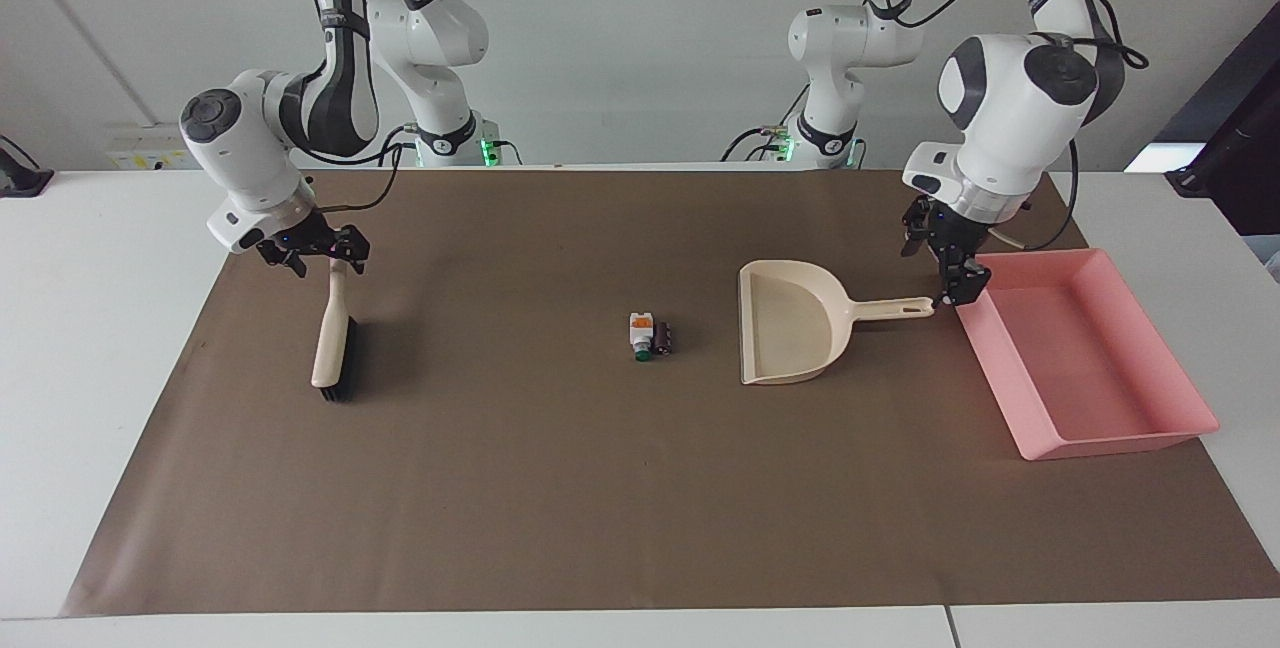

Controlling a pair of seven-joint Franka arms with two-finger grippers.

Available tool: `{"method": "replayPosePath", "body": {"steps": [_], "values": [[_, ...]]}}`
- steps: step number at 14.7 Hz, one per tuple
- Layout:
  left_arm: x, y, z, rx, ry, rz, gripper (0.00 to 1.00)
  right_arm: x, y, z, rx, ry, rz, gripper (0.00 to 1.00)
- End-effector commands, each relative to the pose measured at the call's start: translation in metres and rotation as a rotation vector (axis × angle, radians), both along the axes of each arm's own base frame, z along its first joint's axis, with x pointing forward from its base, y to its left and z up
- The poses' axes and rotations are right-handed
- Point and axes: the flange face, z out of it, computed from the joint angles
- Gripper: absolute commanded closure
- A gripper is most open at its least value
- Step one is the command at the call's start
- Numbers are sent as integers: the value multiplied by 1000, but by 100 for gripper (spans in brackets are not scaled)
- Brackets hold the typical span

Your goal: Clean e-waste and dump in bin

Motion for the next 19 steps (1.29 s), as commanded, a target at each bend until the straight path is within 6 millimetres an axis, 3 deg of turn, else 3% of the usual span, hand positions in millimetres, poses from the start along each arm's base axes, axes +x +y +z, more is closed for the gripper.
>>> {"method": "replayPosePath", "body": {"steps": [1, 5, 10, 12, 15, 19], "values": [[-8, 2, -25, -1, 1, -60, 1, -3, -3, -5, 0, -29, 12, 2], [-5, -3, -65, 3, 33, -195, 1, -4, -3, -7, 2, -25, 18, 12], [-10, -1, -110, 3, 42, -171, 1, -6, -1, -10, 4, -16, 25, 36], [-10, -1, -115, 3, 53, -154, 1, -6, -1, -10, 4, -16, 25, 52], [-12, -3, -116, 4, 65, -135, 1, -4, 2, -8, 4, -11, 10, 96], [-16, -6, -117, -8, 101, -109, 10, 13, 7, 11, 5, 7, -10, 100]]}}
